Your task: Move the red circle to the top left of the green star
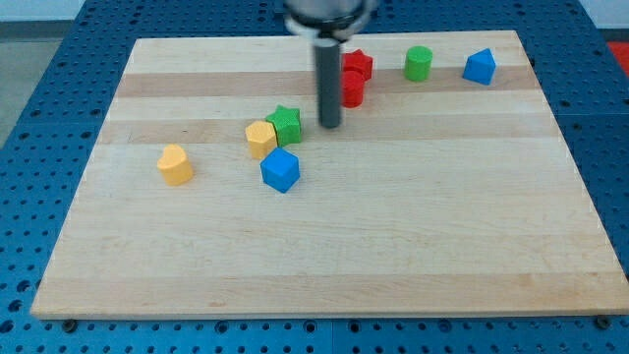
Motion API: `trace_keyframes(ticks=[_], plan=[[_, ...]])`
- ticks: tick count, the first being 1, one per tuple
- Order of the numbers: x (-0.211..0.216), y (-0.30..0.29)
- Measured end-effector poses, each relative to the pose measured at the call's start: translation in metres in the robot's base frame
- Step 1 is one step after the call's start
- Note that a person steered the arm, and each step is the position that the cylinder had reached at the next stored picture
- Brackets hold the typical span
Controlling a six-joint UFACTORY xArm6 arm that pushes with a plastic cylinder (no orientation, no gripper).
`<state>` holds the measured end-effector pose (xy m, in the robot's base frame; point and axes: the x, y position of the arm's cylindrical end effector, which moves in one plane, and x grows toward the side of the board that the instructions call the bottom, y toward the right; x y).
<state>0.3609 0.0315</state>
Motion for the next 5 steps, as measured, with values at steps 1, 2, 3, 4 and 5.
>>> trace_keyframes(ticks=[1, 2, 3, 4, 5], plan=[[-0.044, 0.033], [-0.045, -0.007], [-0.045, -0.044], [-0.058, -0.033], [-0.072, -0.08]])
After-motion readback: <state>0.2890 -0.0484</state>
